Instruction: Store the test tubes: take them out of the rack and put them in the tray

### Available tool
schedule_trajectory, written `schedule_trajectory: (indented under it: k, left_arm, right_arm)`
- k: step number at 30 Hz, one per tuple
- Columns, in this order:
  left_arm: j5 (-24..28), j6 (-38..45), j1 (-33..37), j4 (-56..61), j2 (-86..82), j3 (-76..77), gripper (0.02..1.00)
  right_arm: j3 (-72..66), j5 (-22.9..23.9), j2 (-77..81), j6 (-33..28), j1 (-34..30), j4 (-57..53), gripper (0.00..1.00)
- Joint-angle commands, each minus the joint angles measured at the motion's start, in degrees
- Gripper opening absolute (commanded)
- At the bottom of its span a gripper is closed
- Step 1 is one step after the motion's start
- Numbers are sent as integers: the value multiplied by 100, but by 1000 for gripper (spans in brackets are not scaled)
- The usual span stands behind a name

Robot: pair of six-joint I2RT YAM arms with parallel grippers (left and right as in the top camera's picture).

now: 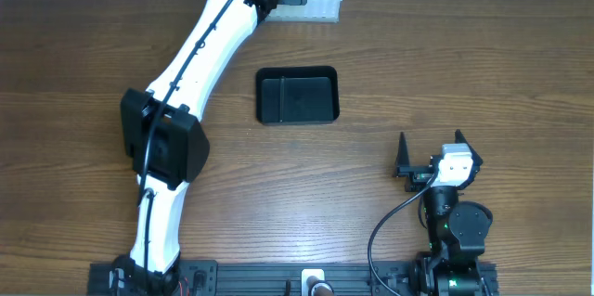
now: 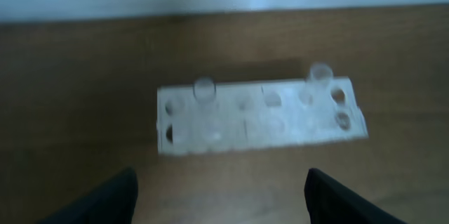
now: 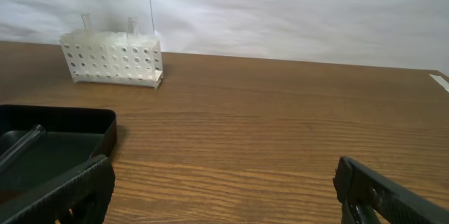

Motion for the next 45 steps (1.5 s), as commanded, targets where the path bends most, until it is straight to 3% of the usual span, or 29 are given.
schedule_trajectory:
  k: [1, 9, 16, 27, 33, 37, 45]
  left_arm:
    - [-402, 306, 105, 411, 365, 50, 763]
    - [-326, 302, 297, 1379, 748, 50, 803]
    - [70, 444, 330, 1862, 979, 50, 807]
    - [208, 455, 319, 2039, 1196, 50, 785]
    - [208, 452, 319, 2096, 1202, 50, 647]
    - [208, 450, 319, 2098, 1202, 50, 465]
    - [208, 450, 308, 2096, 1202, 50, 202]
  right_arm:
    - [-31, 57, -57, 42, -35, -24, 991]
    - [-31, 57, -57, 42, -35, -24, 991]
    - [-31, 57, -57, 42, -35, -24, 991]
    - [-31, 55, -57, 42, -35, -24, 993]
    - [-31, 55, -57, 42, -35, -22, 991]
    - [-31, 57, -57, 42, -35, -24, 991]
    - [-31, 55, -57, 42, -35, -24, 991]
